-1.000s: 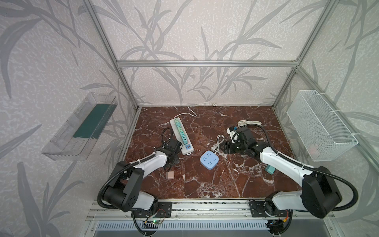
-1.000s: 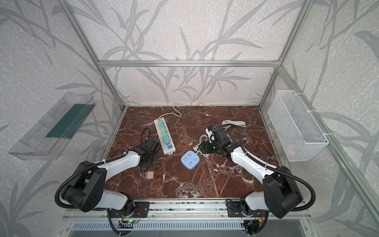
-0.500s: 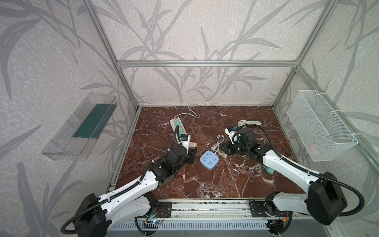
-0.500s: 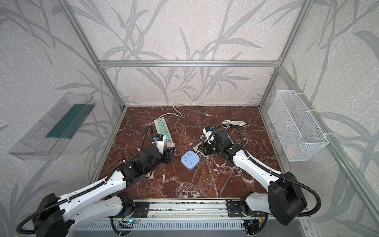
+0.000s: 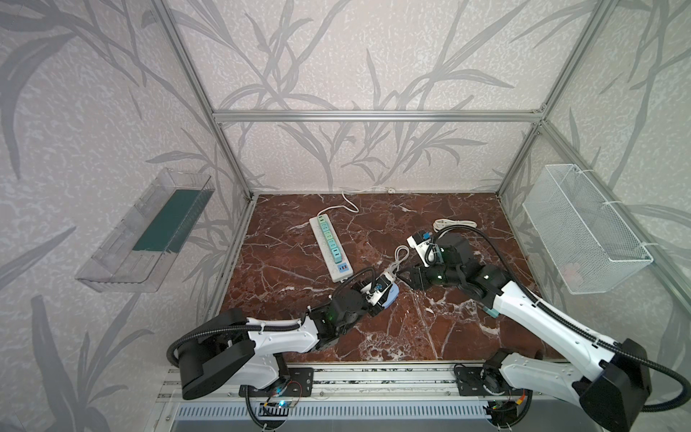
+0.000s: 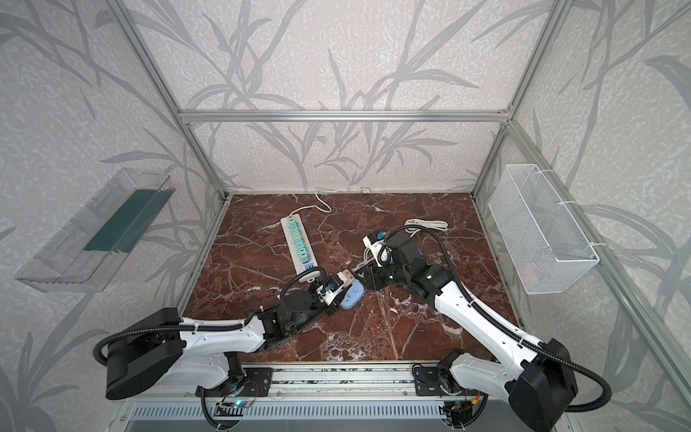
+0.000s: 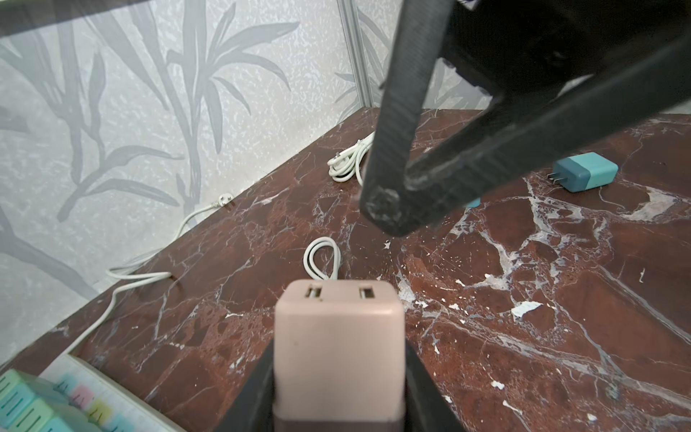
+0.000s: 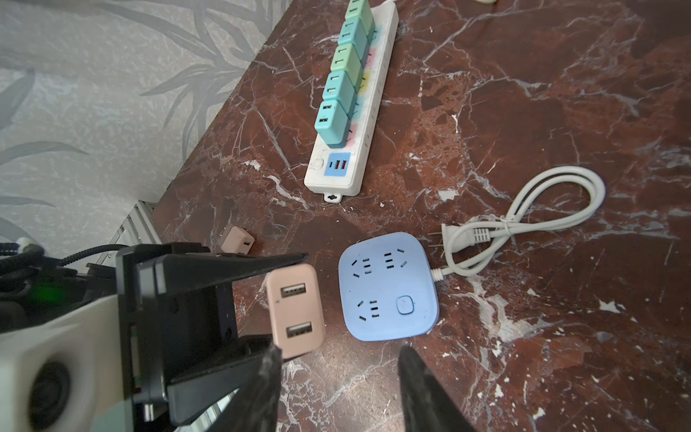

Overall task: Insert the plug
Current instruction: 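Take the beige adapter with the right gripper while the left releases and withdraws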

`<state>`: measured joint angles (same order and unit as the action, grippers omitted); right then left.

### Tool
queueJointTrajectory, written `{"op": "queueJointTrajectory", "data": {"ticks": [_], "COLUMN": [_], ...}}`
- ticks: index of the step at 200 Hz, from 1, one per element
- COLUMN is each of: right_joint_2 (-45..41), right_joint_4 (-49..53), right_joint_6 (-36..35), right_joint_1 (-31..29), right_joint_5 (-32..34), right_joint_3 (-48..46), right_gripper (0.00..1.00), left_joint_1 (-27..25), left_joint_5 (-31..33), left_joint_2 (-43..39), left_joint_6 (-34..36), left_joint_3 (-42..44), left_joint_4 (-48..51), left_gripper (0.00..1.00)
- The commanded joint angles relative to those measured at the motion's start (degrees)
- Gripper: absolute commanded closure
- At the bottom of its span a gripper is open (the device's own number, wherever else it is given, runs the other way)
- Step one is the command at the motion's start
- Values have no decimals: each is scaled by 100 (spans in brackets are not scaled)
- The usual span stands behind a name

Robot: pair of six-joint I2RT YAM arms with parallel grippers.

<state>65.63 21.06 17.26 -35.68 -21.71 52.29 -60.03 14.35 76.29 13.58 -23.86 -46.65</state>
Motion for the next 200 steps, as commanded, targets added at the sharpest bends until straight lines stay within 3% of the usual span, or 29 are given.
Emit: {"op": "queueJointTrajectory", "data": {"ticks": [1, 41, 78, 101, 117, 138, 148, 159, 168, 177, 200], "right_joint_2": [120, 555, 873, 781, 746, 656, 620, 618, 615, 640, 819], "right_joint_4": [326, 261, 396, 269, 276, 471, 727, 1096, 1254, 1325, 1102], "right_joint_6": [-100, -62, 42, 133, 173, 22, -173, -473, -617, -730, -705], "right_joint_1": [-67, -253, -282, -290, -291, -290, -290, -291, -295, -291, -363], "right_joint_5": [-405, -581, -739, -917, -979, -611, -149, 523, 1030, 1318, 1103], "right_joint_3": [290, 547, 869, 862, 900, 954, 1046, 1176, 1170, 1116, 865], "right_gripper": [47, 48, 93, 100, 100, 100, 100, 100, 100, 100, 100], "left_joint_1": [-26, -55, -87, -96, -89, -94, -94, -89, -91, -85, -55], "left_joint_5": [-135, -303, -281, -320, -121, 395, 629, 858, 988, 1104, 2033], "left_joint_2": [-43, -207, -318, -358, -311, -353, -447, -594, -777, -1052, -1893], "left_joint_6": [399, 417, 461, 460, 390, 118, -62, -392, -570, -845, -1915], "left_joint_3": [12, 30, 12, 31, 29, 66, 144, 282, 380, 478, 578], "left_joint_4": [-644, -426, -267, -254, -290, -332, -358, -418, -388, -183, 853], "left_gripper": [100, 100, 100, 100, 64, 35, 26, 9, 1, 1, 1]}}
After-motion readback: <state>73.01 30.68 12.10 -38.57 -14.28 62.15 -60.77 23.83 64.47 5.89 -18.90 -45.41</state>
